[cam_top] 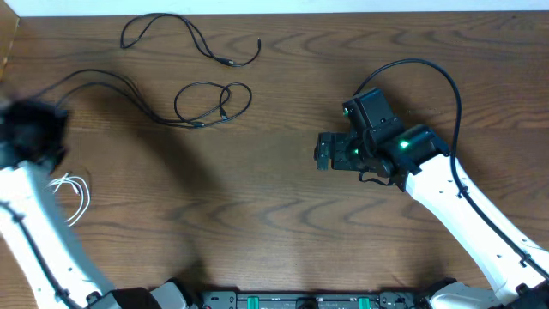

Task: Untangle cables
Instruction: 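Raise the left gripper back to center above the table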

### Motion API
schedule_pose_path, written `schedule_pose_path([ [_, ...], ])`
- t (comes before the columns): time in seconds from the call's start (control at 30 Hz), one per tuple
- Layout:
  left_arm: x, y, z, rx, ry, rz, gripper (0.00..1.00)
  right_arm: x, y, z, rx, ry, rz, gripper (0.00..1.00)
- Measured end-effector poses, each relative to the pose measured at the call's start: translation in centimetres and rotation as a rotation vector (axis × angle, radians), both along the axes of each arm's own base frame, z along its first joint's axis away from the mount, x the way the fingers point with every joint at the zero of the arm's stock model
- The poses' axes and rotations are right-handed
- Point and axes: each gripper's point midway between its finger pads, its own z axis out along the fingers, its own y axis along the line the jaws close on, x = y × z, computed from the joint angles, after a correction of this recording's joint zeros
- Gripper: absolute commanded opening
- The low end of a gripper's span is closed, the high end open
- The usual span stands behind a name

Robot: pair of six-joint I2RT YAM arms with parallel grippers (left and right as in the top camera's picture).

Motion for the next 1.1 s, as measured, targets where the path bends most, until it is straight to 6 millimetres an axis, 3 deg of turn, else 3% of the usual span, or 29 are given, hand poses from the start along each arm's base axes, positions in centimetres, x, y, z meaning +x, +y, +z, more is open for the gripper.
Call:
schedule_pose_path([
  [0.13, 2.3, -9.1, -0.4, 0.035, 0.022, -0.334, 0.61, -0.2, 0.0, -0.1, 0.002, 0.009, 0.003, 0.99],
  [0.23, 2.4, -15.9, -0.8, 0.067, 0.044, -0.557, 0.61, -0.3, 0.1, -0.1, 0.004, 0.014, 0.005, 0.99],
  [0.3, 1.4, -21.2, -1.2, 0.097, 0.067, -0.731, 0.67, -0.3, 0.1, -0.1, 0.006, 0.016, 0.006, 0.99],
  [0.37, 0.5, -23.4, -1.6, 0.135, 0.095, -0.802, 0.8, -0.4, 0.1, -0.1, 0.005, 0.019, 0.007, 0.99],
  [0.47, -1.2, -27.2, -2.2, 0.177, 0.127, -0.929, 0.88, -0.6, 0.0, -0.2, 0.004, 0.026, 0.008, 0.99],
  [0.57, -2.3, -29.1, -2.5, 0.205, 0.14, -0.996, 0.89, -0.6, 0.0, -0.2, 0.004, 0.027, 0.007, 0.99],
  [0.6, -2.4, -29.3, -2.5, 0.212, 0.144, -1.004, 0.99, -0.6, 0.0, -0.2, 0.004, 0.027, 0.006, 0.99],
  [0.63, -2.6, -29.4, -2.6, 0.217, 0.148, -1.01, 0.99, -0.6, 0.0, -0.2, 0.005, 0.028, 0.004, 0.99],
  [0.97, -3.6, -29.0, -3.1, 0.23, 0.201, -1.012, 1.0, -1.1, 0.6, -0.1, 0.045, 0.054, 0.01, 0.99],
  [1.1, -3.6, -29.0, -3.1, 0.23, 0.201, -1.012, 1.0, -1.4, -0.5, 1.8, 0.034, -0.004, -0.009, 0.99],
])
